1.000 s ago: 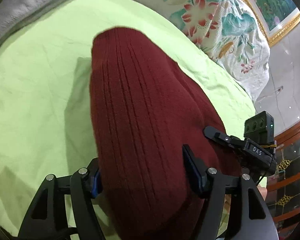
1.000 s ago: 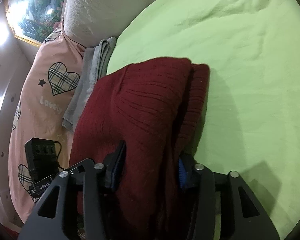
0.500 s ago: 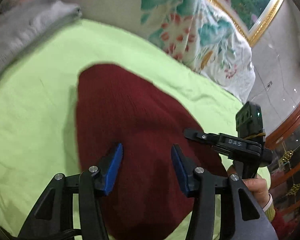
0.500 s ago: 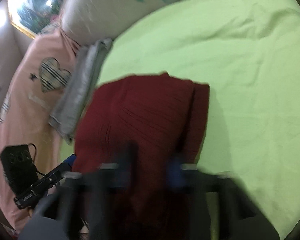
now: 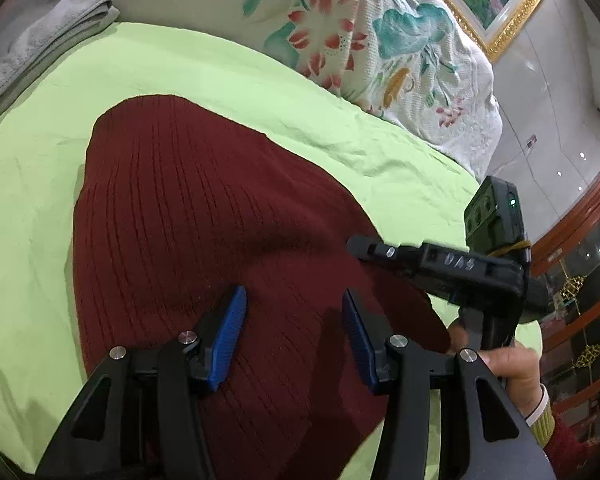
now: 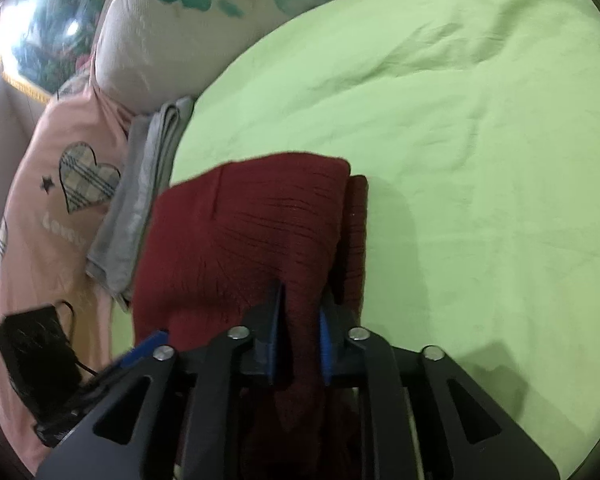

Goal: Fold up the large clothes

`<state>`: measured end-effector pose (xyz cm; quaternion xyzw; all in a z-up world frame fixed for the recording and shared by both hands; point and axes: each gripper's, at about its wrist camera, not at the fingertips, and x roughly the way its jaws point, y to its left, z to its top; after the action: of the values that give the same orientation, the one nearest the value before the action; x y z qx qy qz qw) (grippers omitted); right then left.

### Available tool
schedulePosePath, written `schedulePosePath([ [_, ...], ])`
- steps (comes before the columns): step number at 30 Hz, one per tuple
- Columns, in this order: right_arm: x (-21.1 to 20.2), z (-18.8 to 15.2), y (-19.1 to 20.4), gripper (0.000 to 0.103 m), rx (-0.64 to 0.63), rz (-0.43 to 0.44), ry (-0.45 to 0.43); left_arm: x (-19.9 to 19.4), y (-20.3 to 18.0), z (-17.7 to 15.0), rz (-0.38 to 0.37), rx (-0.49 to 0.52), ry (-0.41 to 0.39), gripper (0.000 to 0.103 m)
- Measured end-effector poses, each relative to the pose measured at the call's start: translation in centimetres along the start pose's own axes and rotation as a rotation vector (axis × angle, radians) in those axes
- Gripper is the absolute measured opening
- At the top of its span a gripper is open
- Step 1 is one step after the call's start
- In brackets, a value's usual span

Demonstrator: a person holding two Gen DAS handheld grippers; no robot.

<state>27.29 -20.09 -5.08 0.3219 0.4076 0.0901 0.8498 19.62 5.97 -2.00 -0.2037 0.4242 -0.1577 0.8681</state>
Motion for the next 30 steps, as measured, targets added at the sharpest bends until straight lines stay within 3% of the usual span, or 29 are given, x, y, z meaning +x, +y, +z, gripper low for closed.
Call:
schedulePosePath([
  [1,-0.8,-0.1,0.2,0.032,0.000,-0.005,-0.021,-0.6,0.1,0.0,-0.023,-0.006,0.004,0.049],
  [5,-4.6,-0.2,2.3,0.035,-0.048,-0.036,-0.133,-4.0,1.8,0.4,-0.119,-0.086,-0.023,0.050],
  [7,-5.7,0.2,4.1,0.036,-0.082,-0.010,-0.180,-5.8,3.1,1.1,-0.097,-0.114,-0.071,0.050],
  [10,-3.4,1.0,7.3,0.036,-0.130,0.063,-0.137,-5.7,4.5,2.8,-0.049,-0.131,-0.085,0.050],
  [13,1.2,1.5,9.4,0.036,-0.163,0.109,-0.052,-2.9,5.7,4.3,-0.028,-0.148,-0.034,0.047],
  [15,4.3,1.8,9.5,0.035,-0.163,0.081,-0.001,-1.2,6.0,4.7,-0.006,-0.157,-0.005,0.045],
  [17,6.7,2.3,8.0,0.023,-0.165,-0.010,-0.002,0.5,5.5,4.9,0.014,-0.140,0.017,0.045],
  [18,7.3,2.6,7.0,0.002,-0.147,-0.034,-0.005,1.4,5.0,4.8,0.027,-0.129,0.025,0.045],
  [20,7.8,3.3,4.0,0.000,-0.054,-0.035,-0.018,3.0,3.6,4.2,0.064,-0.086,0.047,0.045],
  [23,6.8,3.7,2.9,0.000,-0.019,-0.045,-0.029,3.5,1.5,4.2,0.134,0.015,0.055,0.049],
  [30,-2.4,0.5,3.3,0.003,-0.062,0.016,-0.122,-2.4,2.0,2.0,0.052,-0.036,-0.033,0.049],
])
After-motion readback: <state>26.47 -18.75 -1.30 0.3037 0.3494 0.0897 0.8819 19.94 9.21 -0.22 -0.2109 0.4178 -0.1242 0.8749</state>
